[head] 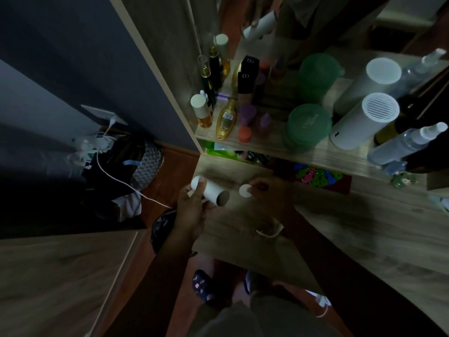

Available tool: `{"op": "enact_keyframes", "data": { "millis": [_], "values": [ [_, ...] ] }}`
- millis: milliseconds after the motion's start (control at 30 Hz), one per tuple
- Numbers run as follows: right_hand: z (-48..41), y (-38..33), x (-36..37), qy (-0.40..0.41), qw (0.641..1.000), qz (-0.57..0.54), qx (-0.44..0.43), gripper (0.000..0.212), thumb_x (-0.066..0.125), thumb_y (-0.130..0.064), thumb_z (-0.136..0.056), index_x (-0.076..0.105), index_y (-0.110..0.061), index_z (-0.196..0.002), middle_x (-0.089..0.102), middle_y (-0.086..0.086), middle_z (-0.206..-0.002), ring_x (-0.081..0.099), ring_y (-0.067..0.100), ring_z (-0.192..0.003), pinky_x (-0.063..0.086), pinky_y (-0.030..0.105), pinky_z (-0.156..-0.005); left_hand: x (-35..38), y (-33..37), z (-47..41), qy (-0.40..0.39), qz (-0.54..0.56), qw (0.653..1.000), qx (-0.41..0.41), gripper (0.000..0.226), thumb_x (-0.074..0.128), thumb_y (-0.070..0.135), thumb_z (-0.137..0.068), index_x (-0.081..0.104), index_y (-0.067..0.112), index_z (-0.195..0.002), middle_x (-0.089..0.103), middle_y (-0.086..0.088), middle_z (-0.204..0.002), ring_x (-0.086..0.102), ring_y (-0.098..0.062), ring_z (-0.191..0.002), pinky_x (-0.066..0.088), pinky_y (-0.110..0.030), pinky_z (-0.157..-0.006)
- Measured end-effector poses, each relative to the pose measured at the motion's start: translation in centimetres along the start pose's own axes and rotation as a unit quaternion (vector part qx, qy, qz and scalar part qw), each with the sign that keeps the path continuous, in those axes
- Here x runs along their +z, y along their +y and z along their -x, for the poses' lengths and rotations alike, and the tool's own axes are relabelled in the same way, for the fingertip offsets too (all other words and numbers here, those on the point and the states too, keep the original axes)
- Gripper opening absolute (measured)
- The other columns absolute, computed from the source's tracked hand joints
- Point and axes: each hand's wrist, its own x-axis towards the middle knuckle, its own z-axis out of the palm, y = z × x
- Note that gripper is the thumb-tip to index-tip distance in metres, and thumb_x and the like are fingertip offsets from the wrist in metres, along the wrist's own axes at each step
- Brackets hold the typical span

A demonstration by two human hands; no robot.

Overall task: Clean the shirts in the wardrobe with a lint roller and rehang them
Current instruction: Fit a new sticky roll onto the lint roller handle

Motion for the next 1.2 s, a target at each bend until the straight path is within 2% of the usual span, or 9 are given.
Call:
{"op": "enact_keyframes", "data": {
  "millis": [67, 133, 233, 333, 533, 667, 833, 1033, 1200],
  "values": [
    [1.5, -1.7, -0.7, 0.004, 0.993, -0.119, 0.010, 0.012, 0.077, -0.015, -0.083, 0.074, -0.020, -0.094, 0.070, -0.012, -0.084, 0.063, -0.007, -0.073, 0.050, 0.008, -0.066, -0.2, 0.3, 0.2, 0.000, 0.005, 1.000, 0.003, 0.054, 0.058, 0.040, -0.098, 0.053, -0.005, -0.127, 0.067, -0.025, -0.111, 0.073, -0.026, -0.083, 0.058, -0.032, -0.053],
    [2.8, -3.1, -1.4, -0.006, 0.980, -0.197, 0.013, 0.015, 0.078, -0.011, -0.082, 0.075, -0.014, -0.096, 0.071, -0.007, -0.087, 0.065, -0.007, -0.074, 0.051, 0.009, -0.065, -0.3, 0.6, 0.5, 0.002, 0.020, 1.000, 0.003, 0.054, 0.056, 0.039, -0.099, 0.052, -0.005, -0.129, 0.066, -0.023, -0.108, 0.074, -0.023, -0.078, 0.058, -0.031, -0.053],
    [4.4, -4.4, -1.7, -0.037, 0.972, -0.232, -0.006, 0.014, 0.079, -0.017, -0.081, 0.077, -0.023, -0.093, 0.075, 0.000, -0.092, 0.070, 0.013, -0.087, 0.058, 0.023, -0.075, -0.1, 0.7, 1.0, 0.010, 0.046, 0.999, -0.010, 0.052, 0.059, 0.038, -0.098, 0.050, -0.002, -0.131, 0.067, -0.022, -0.113, 0.076, -0.023, -0.080, 0.061, -0.036, -0.058],
    [5.1, -5.2, -1.0, -0.047, 0.969, -0.242, -0.008, 0.017, 0.080, -0.021, -0.080, 0.076, -0.036, -0.085, 0.077, -0.006, -0.090, 0.071, 0.018, -0.090, 0.058, 0.034, -0.080, 0.4, 0.6, 1.6, 0.019, 0.045, 0.999, -0.013, 0.053, 0.062, 0.038, -0.096, 0.051, 0.000, -0.131, 0.068, -0.023, -0.114, 0.076, -0.023, -0.079, 0.060, -0.035, -0.057],
    [6.0, -6.0, -0.8, -0.051, 0.971, -0.231, -0.020, 0.014, 0.079, -0.016, -0.081, 0.074, -0.027, -0.087, 0.073, -0.023, -0.077, 0.066, -0.002, -0.071, 0.052, 0.015, -0.066, 0.6, 0.6, 2.7, 0.006, 0.034, 0.999, -0.010, 0.059, 0.064, 0.043, -0.093, 0.049, 0.004, -0.135, 0.064, -0.023, -0.124, 0.075, -0.029, -0.093, 0.060, -0.040, -0.067],
    [6.4, -6.1, -0.9, -0.043, 0.971, -0.235, -0.022, 0.013, 0.080, -0.014, -0.080, 0.073, -0.024, -0.083, 0.073, -0.017, -0.076, 0.062, 0.001, -0.068, 0.050, 0.021, -0.065, 0.9, 0.6, 3.3, -0.011, 0.045, 0.999, -0.013, 0.056, 0.062, 0.040, -0.095, 0.047, 0.003, -0.134, 0.064, -0.022, -0.121, 0.076, -0.026, -0.089, 0.062, -0.041, -0.068],
    [6.7, -6.2, -1.2, -0.009, 0.977, -0.207, -0.058, 0.011, 0.081, -0.015, -0.078, 0.071, -0.016, -0.079, 0.068, -0.010, -0.073, 0.055, -0.004, -0.061, 0.041, 0.011, -0.057, 1.7, 0.6, 4.0, -0.017, 0.055, 0.998, -0.020, 0.055, 0.059, 0.037, -0.098, 0.040, 0.005, -0.138, 0.062, -0.019, -0.120, 0.077, -0.022, -0.081, 0.063, -0.043, -0.067],
    [6.9, -5.1, -1.8, 0.008, 0.985, -0.160, -0.062, 0.014, 0.083, -0.023, -0.077, 0.069, -0.024, -0.074, 0.064, -0.015, -0.066, 0.051, 0.000, -0.056, 0.041, 0.017, -0.054, 1.8, 0.9, 4.5, -0.084, 0.079, 0.990, -0.079, 0.049, 0.060, 0.034, -0.097, 0.040, 0.023, -0.141, 0.055, -0.013, -0.134, 0.066, -0.037, -0.113, 0.061, -0.050, -0.071],
    [7.5, -4.2, -1.9, 0.013, 0.983, -0.166, -0.076, 0.013, 0.082, -0.020, -0.077, 0.069, -0.020, -0.075, 0.062, -0.022, -0.063, 0.048, 0.002, -0.053, 0.041, 0.020, -0.054, 1.8, 0.6, 4.5, -0.113, 0.112, 0.979, -0.124, 0.046, 0.059, 0.026, -0.098, 0.043, 0.028, -0.141, 0.057, -0.016, -0.136, 0.063, -0.042, -0.117, 0.060, -0.051, -0.076]
  ]
}}
